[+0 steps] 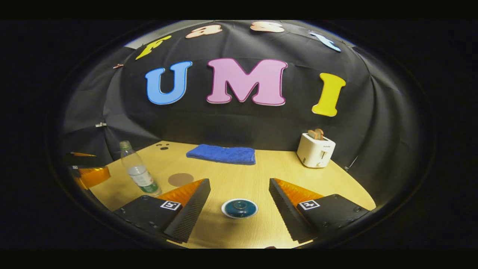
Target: Open the teacup lid with one hand, grasp the water bottle and pour water into the teacup with the other hand; after pouring, place the water bottle on the coaster and then close the teacup lid.
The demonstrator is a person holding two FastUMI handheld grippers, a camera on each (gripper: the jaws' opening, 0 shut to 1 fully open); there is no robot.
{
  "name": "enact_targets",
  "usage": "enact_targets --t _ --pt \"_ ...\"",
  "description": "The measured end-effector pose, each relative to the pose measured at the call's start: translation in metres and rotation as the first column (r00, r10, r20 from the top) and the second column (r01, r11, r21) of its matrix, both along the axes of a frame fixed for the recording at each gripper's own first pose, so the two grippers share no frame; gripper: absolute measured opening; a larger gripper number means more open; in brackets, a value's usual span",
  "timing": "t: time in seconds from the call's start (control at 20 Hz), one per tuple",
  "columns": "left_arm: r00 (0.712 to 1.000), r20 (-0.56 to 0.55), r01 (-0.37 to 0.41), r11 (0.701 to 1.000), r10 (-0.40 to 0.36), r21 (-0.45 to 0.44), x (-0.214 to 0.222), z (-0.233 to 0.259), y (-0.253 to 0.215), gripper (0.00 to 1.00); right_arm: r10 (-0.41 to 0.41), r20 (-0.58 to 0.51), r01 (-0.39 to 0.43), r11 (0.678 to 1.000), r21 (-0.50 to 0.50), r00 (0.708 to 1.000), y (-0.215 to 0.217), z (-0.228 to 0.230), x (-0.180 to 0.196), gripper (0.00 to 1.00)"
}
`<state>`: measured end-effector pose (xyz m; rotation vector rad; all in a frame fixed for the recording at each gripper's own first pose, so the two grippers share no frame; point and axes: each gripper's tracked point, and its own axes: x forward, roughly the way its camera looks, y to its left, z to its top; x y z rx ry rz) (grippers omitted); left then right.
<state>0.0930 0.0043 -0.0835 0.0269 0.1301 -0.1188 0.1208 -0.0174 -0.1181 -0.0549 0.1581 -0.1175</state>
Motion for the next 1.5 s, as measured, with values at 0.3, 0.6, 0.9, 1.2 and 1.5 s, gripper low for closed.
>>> enact_targets --t 0.3,0.6,0.9,1.2,1.5 --pt "0.999 -0.050 0.010 0.999 -0.012 -0.039 0.014 -0.052 -0.010 0.98 -0.012 -0.048 0.008 0.997 -0.073 0.999 -0.012 -0.059 0.027 0.98" --pt "0.998 -0.069 0.008 0.999 -0.011 -0.048 0.021 -0.072 -0.007 0.98 -0.009 -0.044 0.007 0.999 -0.050 0.999 -0.012 -0.071 0.035 0.70" --pt "0.998 -0.064 0.009 0.999 -0.012 -0.039 0.024 -0.073 -0.004 0.98 0.015 -0.089 -0.019 0.998 -0.052 0.996 -0.006 -0.084 0.039 0.55" --pt "0.998 -0.059 0.019 0.999 -0.021 -0.033 0.023 -0.076 -0.008 0.98 0.024 -0.103 -0.025 1.000 -0.005 0.994 -0.003 -0.089 0.043 0.57" --pt "0.998 -0.060 0.028 0.999 -0.030 -0.025 0.024 -0.084 -0.012 0.98 0.042 -0.107 -0.044 0.999 -0.020 0.993 -0.002 -0.089 0.042 0.28"
